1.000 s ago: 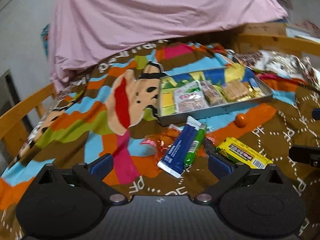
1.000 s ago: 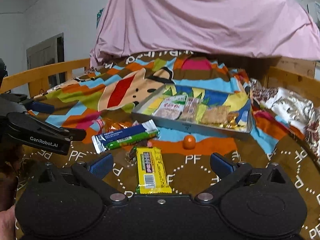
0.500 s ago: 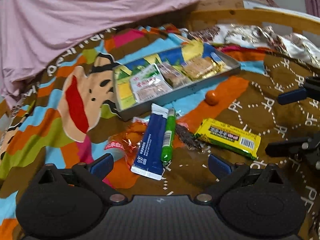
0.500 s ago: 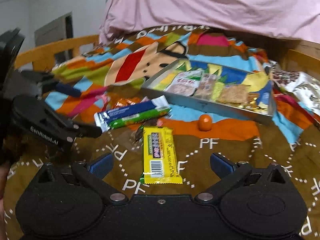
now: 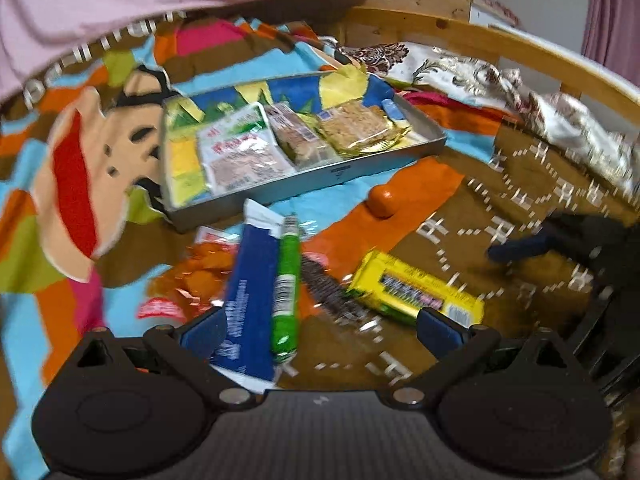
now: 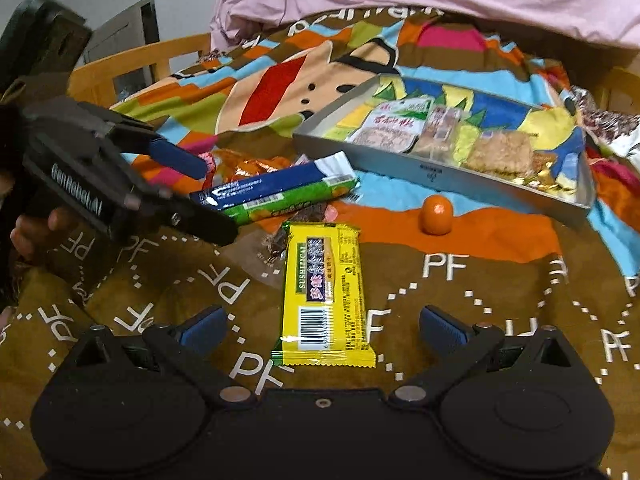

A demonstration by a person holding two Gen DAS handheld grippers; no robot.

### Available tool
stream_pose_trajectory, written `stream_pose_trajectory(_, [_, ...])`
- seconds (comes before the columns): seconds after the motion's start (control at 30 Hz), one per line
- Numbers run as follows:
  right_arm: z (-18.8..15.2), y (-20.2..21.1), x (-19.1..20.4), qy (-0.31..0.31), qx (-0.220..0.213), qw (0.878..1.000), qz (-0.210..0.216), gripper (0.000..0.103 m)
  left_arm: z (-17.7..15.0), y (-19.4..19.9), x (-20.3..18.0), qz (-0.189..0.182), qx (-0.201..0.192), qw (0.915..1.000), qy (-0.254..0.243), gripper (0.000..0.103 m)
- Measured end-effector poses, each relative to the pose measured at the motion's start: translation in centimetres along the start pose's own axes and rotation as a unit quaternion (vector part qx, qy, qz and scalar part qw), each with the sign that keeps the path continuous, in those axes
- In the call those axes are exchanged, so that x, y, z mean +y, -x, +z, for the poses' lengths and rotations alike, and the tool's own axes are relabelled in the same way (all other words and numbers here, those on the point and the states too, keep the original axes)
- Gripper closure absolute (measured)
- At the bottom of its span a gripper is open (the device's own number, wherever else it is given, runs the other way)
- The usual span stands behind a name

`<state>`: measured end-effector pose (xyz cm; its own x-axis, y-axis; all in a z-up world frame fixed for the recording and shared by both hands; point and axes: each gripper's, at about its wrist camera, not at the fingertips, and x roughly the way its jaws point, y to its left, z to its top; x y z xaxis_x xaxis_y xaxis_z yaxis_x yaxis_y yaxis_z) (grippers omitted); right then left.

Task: Organize snacks
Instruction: 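Lower the right gripper onto the yellow biscuit bar while the left gripper approaches the green tube, then close the right gripper on the yellow bar while the left gripper grasps the green tube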

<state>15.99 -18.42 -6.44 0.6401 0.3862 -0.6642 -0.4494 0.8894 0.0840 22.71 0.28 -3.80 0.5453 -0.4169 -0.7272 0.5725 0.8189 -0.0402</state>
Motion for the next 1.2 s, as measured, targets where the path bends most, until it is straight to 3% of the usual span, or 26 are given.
stream_pose_trajectory(0.1, [0.1, -0.5, 0.0, 0.005, -0.005, 1.0, -0.008, 0.01, 0.5, -0.9, 0.6, -0.017, 0.001, 0.9993, 0.033, 0.0])
stream_pose_trajectory(0.3, [0.2, -1.3, -0.6, -0.016, -0.005, 1.0, -0.015, 0.021, 0.8, -2.7, 0.9, -0.001, 0.007, 0.9983, 0.057, 0.001])
stream_pose_trajectory(0.5, [0.2, -2.1, 0.3, 0.002, -0.001, 1.0, -0.007, 0.032, 0.7, -3.6, 1.6, -0.011, 0.004, 0.9966, 0.082, 0.012])
stream_pose_trajectory(0.83, [0.2, -2.5, 0.5, 0.004, 0.003, 1.0, -0.022, 0.048, 1.2, -4.3, 1.5, 0.004, 0.007, 0.9975, 0.071, 0.028])
stream_pose_trajectory(1.03, [0.3, -2.6, 0.6, 0.008, 0.001, 0.999, -0.031, 0.052, 1.5, -4.6, 1.8, 0.007, 0.015, 0.9969, 0.077, 0.047])
stream_pose_trajectory(1.2, [0.4, -2.5, 0.6, 0.0, 0.001, 0.999, -0.048, 0.053, 1.8, -5.0, 2.2, 0.031, 0.027, 0.9957, 0.083, 0.07])
